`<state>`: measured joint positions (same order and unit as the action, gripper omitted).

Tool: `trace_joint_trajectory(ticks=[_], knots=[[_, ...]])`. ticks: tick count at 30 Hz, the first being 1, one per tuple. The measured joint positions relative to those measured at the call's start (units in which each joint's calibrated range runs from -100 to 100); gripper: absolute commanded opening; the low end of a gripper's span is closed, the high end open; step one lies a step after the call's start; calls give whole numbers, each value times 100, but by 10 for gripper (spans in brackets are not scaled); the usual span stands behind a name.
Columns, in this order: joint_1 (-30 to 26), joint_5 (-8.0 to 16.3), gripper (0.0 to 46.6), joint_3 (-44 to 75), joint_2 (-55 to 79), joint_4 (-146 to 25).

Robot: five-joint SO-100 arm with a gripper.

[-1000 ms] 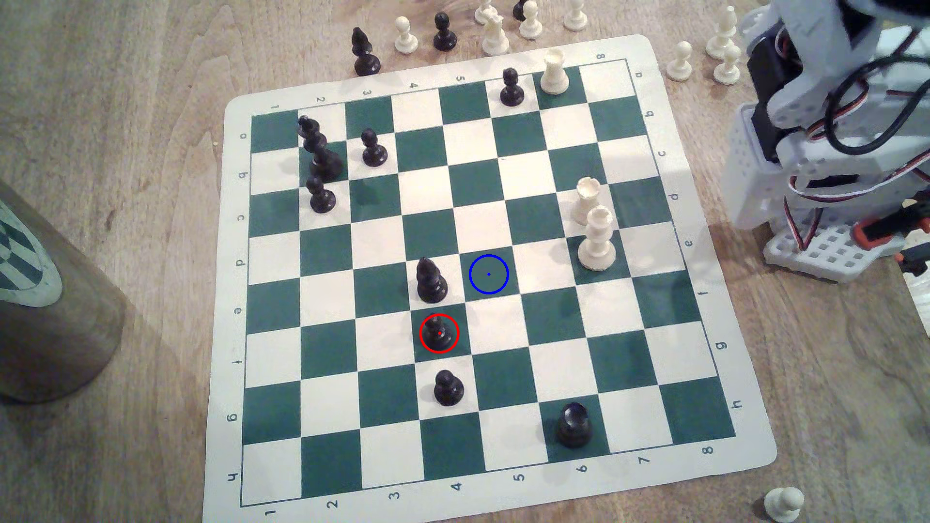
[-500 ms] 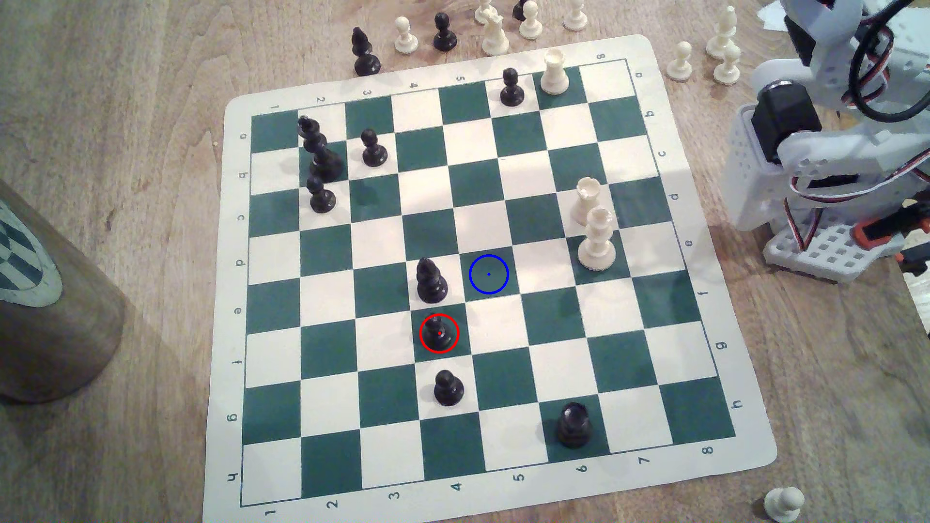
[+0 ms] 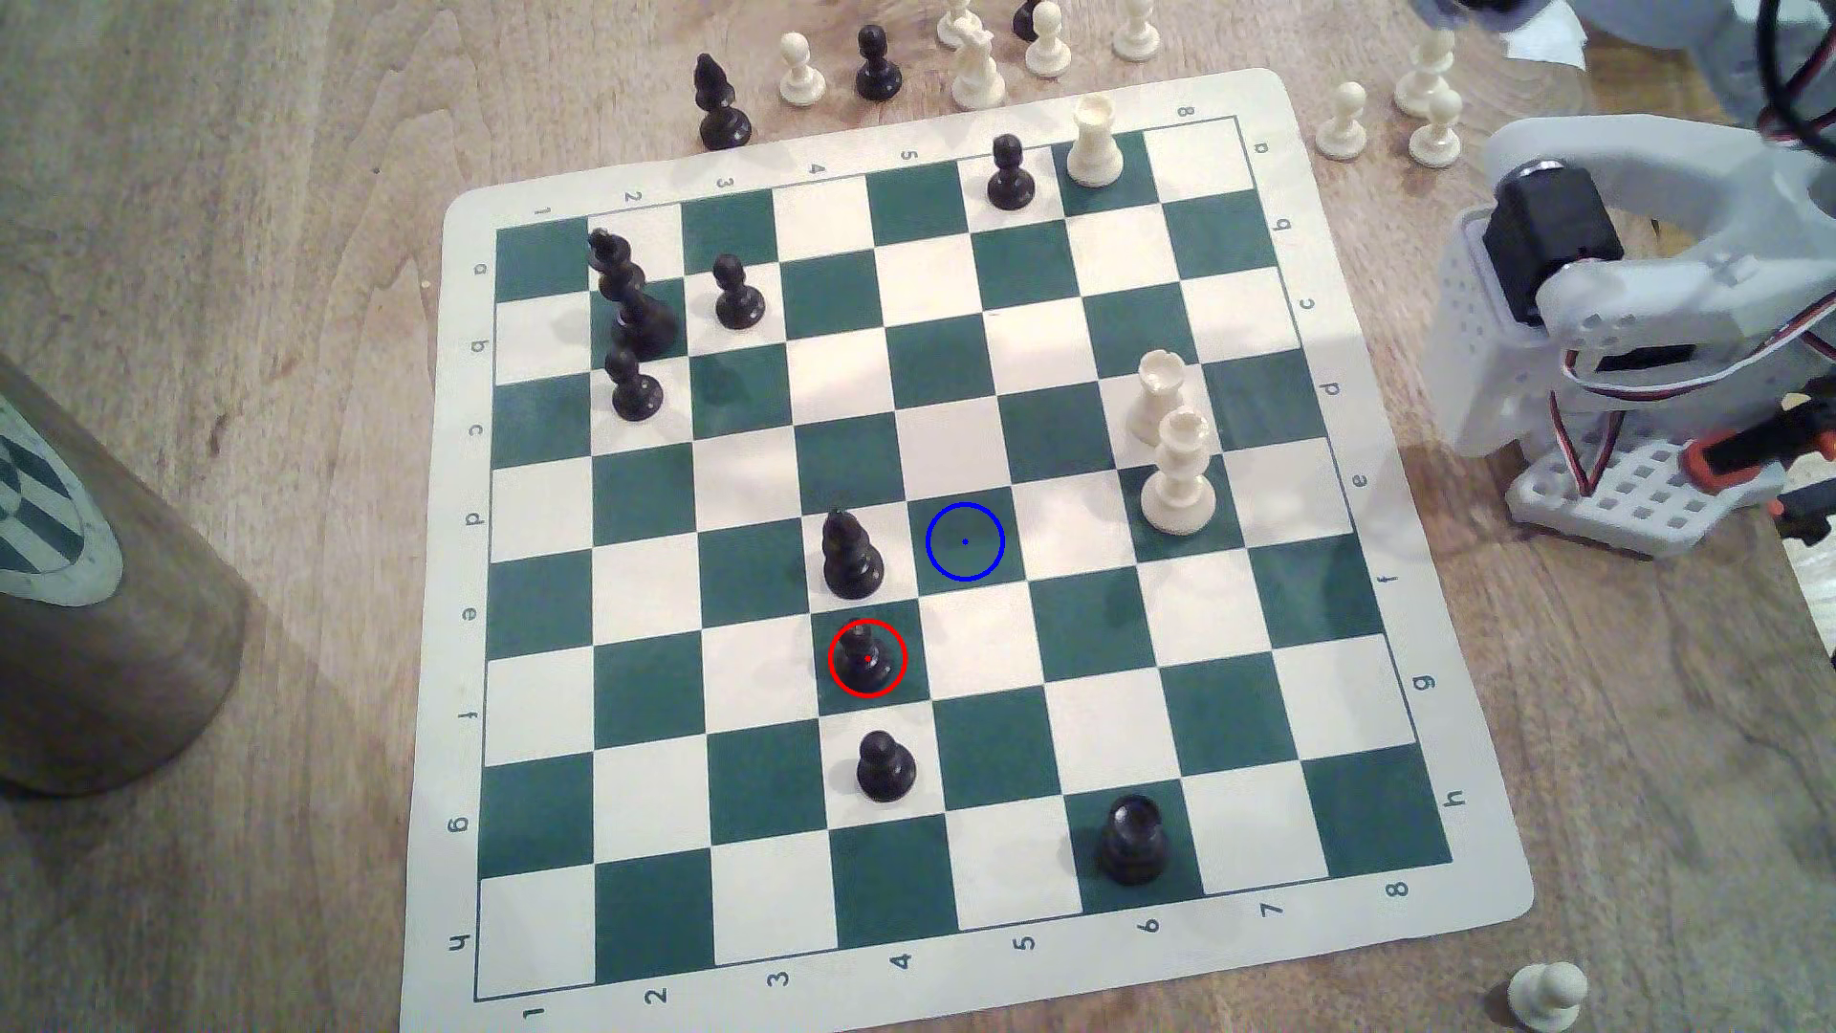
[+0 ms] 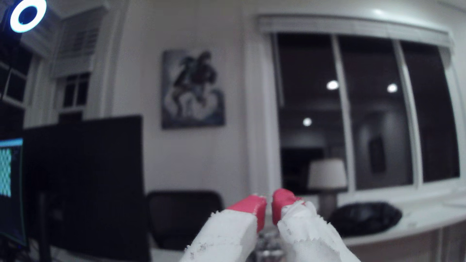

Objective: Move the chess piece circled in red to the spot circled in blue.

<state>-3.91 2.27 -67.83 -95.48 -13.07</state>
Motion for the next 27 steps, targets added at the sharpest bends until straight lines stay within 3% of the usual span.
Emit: trace_joint_trajectory(ticks=[3, 9, 16, 21, 27], knots=[[-125, 68, 3, 127, 0, -478], [-295, 225, 3, 1202, 846, -3458], [-605, 254, 3, 1464, 1977, -4518], [-959, 547, 3, 2440, 3368, -5179], [-1084, 1182, 36, 4211, 5538, -5594]])
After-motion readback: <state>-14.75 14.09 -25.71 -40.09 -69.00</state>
